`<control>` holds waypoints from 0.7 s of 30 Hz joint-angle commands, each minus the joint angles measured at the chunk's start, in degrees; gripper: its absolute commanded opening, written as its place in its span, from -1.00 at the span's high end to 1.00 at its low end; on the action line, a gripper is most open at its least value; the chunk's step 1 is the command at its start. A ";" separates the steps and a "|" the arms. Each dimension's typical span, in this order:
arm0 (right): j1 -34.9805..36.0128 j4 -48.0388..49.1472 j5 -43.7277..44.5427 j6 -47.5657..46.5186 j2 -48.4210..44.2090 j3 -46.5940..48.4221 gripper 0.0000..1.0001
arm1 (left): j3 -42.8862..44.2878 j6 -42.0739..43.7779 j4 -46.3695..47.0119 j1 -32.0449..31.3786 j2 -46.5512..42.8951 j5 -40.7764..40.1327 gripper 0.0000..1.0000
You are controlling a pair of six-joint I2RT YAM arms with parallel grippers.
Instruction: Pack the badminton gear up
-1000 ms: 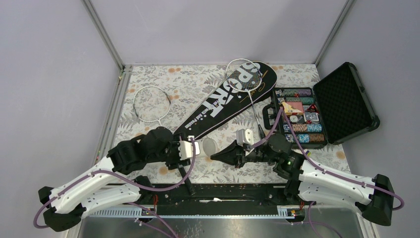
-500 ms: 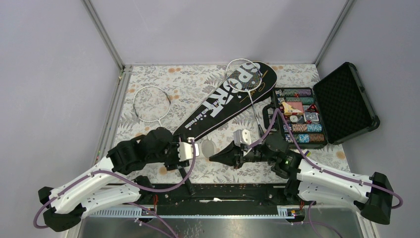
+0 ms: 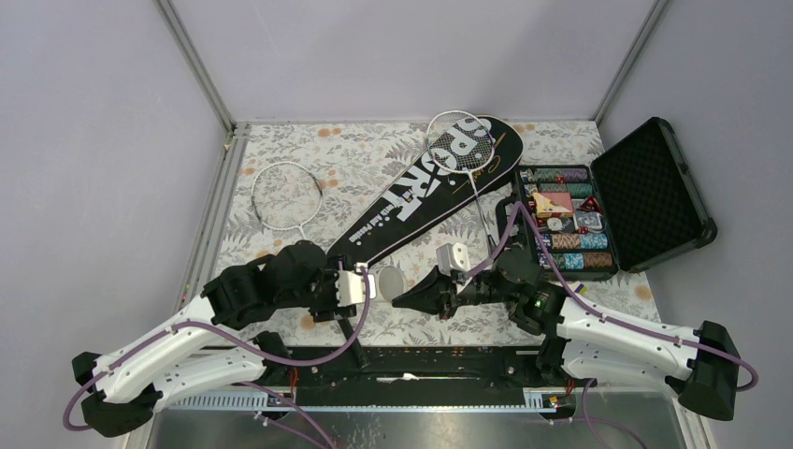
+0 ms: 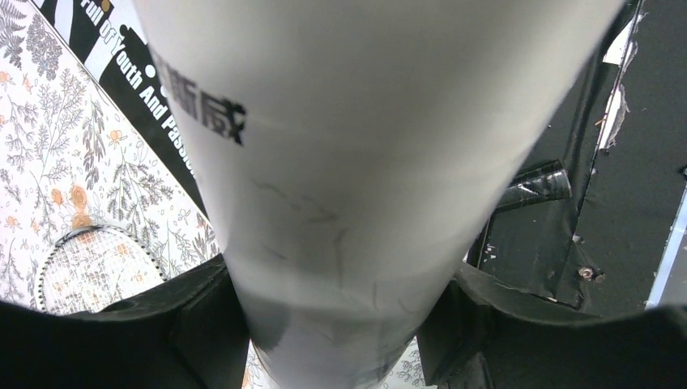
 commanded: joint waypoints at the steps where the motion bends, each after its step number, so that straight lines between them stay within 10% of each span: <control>1: -0.04 1.81 -2.38 1.52 0.93 2.91 1.00 | 3.19 0.94 5.16 -0.51 -0.08 1.97 0.34; 21: -0.06 1.62 -3.27 2.55 3.94 4.59 1.00 | 3.09 1.89 5.21 -0.68 -1.26 3.22 0.34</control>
